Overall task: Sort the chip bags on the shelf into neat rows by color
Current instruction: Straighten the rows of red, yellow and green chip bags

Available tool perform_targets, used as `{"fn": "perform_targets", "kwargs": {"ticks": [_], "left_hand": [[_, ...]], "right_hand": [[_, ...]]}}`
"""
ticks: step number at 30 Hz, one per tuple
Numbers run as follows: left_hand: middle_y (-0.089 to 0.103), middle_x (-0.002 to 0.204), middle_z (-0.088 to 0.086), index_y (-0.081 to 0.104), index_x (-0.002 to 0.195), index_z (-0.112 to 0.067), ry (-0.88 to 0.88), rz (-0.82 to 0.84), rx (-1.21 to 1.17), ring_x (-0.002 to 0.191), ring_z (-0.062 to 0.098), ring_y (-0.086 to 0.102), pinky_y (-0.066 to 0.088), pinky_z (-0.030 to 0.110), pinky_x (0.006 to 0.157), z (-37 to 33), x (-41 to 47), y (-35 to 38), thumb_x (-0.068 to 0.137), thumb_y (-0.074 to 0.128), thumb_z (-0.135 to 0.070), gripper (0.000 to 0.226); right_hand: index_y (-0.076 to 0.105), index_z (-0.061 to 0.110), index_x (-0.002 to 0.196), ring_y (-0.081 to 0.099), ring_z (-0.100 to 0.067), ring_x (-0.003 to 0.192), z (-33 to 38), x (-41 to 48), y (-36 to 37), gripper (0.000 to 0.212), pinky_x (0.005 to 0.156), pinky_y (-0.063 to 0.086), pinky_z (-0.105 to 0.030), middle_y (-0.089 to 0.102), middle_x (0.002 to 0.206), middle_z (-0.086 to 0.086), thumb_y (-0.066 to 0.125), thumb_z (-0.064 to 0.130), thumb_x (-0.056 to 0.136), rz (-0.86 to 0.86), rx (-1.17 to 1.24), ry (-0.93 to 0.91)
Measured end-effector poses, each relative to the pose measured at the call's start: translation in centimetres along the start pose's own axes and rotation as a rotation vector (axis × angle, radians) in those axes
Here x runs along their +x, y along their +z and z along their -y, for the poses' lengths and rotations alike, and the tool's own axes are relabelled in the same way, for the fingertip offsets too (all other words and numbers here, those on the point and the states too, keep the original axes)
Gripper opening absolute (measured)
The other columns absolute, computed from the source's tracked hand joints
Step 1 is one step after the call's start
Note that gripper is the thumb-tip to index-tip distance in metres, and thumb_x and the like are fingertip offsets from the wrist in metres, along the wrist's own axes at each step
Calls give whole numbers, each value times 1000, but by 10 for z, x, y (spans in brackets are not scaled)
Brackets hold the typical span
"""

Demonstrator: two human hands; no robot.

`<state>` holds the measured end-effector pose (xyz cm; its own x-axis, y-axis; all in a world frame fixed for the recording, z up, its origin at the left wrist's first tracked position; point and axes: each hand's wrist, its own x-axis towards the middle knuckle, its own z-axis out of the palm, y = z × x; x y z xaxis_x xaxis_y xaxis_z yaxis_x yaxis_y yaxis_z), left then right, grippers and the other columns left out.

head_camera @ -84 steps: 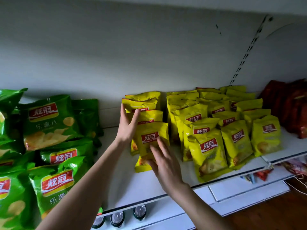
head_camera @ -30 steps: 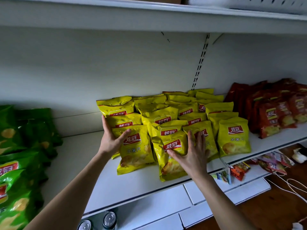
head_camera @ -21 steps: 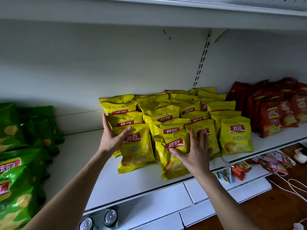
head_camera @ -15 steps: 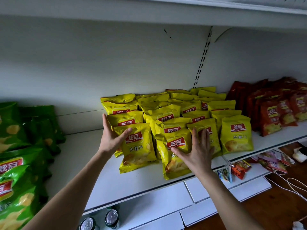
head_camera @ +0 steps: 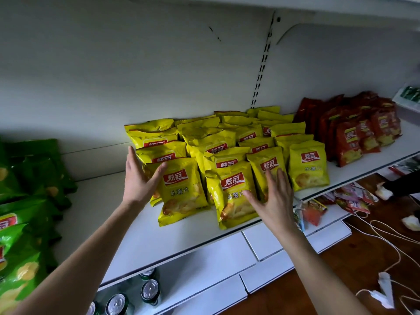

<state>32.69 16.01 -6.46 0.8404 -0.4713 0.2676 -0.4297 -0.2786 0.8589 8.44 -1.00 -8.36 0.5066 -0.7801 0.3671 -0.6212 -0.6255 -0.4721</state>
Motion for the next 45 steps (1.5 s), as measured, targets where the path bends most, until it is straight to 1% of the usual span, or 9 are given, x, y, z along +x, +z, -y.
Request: {"fn": "perform_targets", "kwargs": {"ticks": [3, 8, 18, 26, 35, 39, 41, 43, 45], "left_hand": [[13, 156, 21, 9, 150, -3, 61, -64, 180, 145, 31, 10, 14, 43, 116, -6, -8, 1, 72, 51, -73, 113], [18, 149, 35, 25, 145, 3, 313, -101, 374, 138, 49, 16, 19, 63, 107, -34, -23, 31, 77, 48, -60, 96], [31, 146, 31, 33, 139, -12, 566, -59, 630, 136, 44, 23, 18, 58, 103, -102, -58, 158, 84, 39, -56, 71], [43, 143, 19, 43, 128, -23, 728, 151, 856, 137, 31, 26, 20, 61, 100, -94, -89, 221, 81, 40, -50, 54], [45, 140, 23, 62, 118, -16, 686, 105, 864, 131, 40, 41, 20, 64, 100, -111, -89, 240, 82, 42, -47, 52], [44, 141, 23, 50, 125, -21, 687, 119, 782, 131, 42, 40, 24, 62, 101, -120, -92, 266, 88, 41, -44, 44], [44, 142, 21, 44, 129, -27, 670, 127, 789, 132, 40, 39, 26, 62, 101, -119, -92, 276, 90, 38, -44, 42], [45, 142, 21, 40, 132, -30, 698, 109, 832, 132, 40, 39, 26, 62, 100, -115, -91, 282, 91, 44, -42, 43], [46, 140, 21, 40, 133, -31, 717, 97, 861, 133, 39, 36, 24, 63, 99, -114, -88, 284, 81, 68, -37, 59]], "right_hand": [[43, 7, 136, 26, -38, 136, -15, 6, -8, 106, 107, 23, -55, 33, 145, -24, 19, 86, 70, -58, -14, 2], [44, 5, 135, 24, -38, 137, -58, 37, -27, 93, 107, 23, -58, 31, 146, -23, 45, 72, 70, -107, 24, 39], [34, 7, 141, 20, -39, 138, -154, 104, -54, 82, 108, 23, -50, 23, 148, -25, 63, 52, 79, 10, 55, -35], [20, 3, 145, 34, -30, 132, -170, 129, -40, 96, 104, 31, -33, 35, 142, -18, 76, 30, 71, 99, 429, 21], [23, 9, 144, 41, -24, 128, -172, 137, -30, 99, 105, 37, -37, 40, 140, -11, 76, 41, 67, 144, 524, -46], [37, 12, 135, 53, -7, 105, -170, 138, -36, 88, 82, 40, -9, 53, 121, 3, 74, 48, 64, 169, 668, -3], [38, 10, 134, 55, -8, 104, -175, 144, -36, 81, 75, 41, -4, 55, 122, 0, 68, 51, 70, 196, 748, 72], [39, 9, 134, 52, -12, 111, -179, 152, -37, 65, 84, 43, -14, 52, 128, -4, 63, 43, 84, 211, 795, 150], [45, 11, 127, 57, -14, 106, -182, 160, -39, 45, 88, 49, -26, 55, 124, -5, 54, 35, 91, 245, 831, 189]]}}
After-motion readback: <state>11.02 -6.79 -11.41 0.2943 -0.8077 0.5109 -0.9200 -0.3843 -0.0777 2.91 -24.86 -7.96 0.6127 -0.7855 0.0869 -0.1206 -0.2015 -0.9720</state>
